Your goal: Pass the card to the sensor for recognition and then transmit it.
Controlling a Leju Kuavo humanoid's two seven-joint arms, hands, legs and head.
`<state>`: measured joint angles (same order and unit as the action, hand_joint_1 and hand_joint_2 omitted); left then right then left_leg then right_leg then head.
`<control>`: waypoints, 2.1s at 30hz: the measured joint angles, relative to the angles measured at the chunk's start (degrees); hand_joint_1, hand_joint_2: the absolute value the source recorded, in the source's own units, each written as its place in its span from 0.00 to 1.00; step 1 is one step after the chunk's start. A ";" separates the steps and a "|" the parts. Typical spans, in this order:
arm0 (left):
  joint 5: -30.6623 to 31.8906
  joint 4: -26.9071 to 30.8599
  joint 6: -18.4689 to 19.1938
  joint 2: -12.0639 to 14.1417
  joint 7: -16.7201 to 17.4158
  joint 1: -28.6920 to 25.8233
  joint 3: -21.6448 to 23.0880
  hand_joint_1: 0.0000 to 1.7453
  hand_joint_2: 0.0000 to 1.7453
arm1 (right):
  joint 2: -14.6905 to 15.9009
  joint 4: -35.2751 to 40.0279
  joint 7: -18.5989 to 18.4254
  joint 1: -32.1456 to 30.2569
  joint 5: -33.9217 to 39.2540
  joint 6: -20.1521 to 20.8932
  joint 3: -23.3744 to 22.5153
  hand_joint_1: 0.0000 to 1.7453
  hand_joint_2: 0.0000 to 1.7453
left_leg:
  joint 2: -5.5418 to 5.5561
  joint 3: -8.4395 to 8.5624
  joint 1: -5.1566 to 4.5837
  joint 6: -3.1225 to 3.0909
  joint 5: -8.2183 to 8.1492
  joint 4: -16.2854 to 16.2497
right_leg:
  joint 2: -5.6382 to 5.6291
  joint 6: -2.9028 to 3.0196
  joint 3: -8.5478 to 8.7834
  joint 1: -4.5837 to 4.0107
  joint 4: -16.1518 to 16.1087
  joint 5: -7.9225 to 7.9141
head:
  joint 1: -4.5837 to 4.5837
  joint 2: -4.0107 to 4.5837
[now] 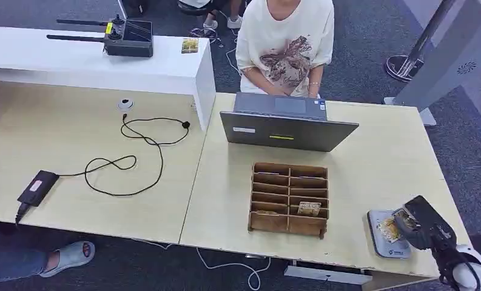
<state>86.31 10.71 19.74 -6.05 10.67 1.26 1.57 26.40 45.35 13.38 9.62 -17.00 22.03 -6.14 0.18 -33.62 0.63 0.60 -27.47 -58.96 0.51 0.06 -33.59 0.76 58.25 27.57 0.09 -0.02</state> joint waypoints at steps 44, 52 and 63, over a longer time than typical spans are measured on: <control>0.09 0.00 0.31 -0.07 -0.57 -0.05 0.00 0.00 0.00 | -0.94 10.82 4.59 -3.72 8.74 6.19 -8.37 1.00 1.00 | -0.01 0.00 0.00 0.00 0.00 0.00 | -0.01 0.00 0.00 0.00 0.00 0.00 | 0.00 0.02; 0.13 0.00 0.42 -0.04 -0.74 -0.05 0.00 0.00 0.00 | -1.31 18.12 4.61 -4.10 8.79 6.78 -8.35 1.00 1.00 | -0.01 0.01 0.00 0.00 0.00 0.00 | -0.01 0.00 0.00 0.00 0.00 0.00 | 0.00 0.02; 0.20 0.00 0.61 -0.04 -1.14 -0.04 0.00 0.00 0.00 | -1.31 24.59 4.81 -3.79 6.93 4.39 -7.30 1.00 1.00 | -0.01 0.00 0.00 0.00 0.00 0.00 | -0.01 0.00 0.00 0.00 0.00 0.00 | 0.00 0.02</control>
<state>86.51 10.71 20.35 -6.10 9.53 1.22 1.57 25.09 69.94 18.19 5.83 -10.08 26.42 -13.44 0.17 -33.62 0.63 0.60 -27.48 -58.96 0.51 0.06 -33.59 0.76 58.26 27.57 0.09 0.00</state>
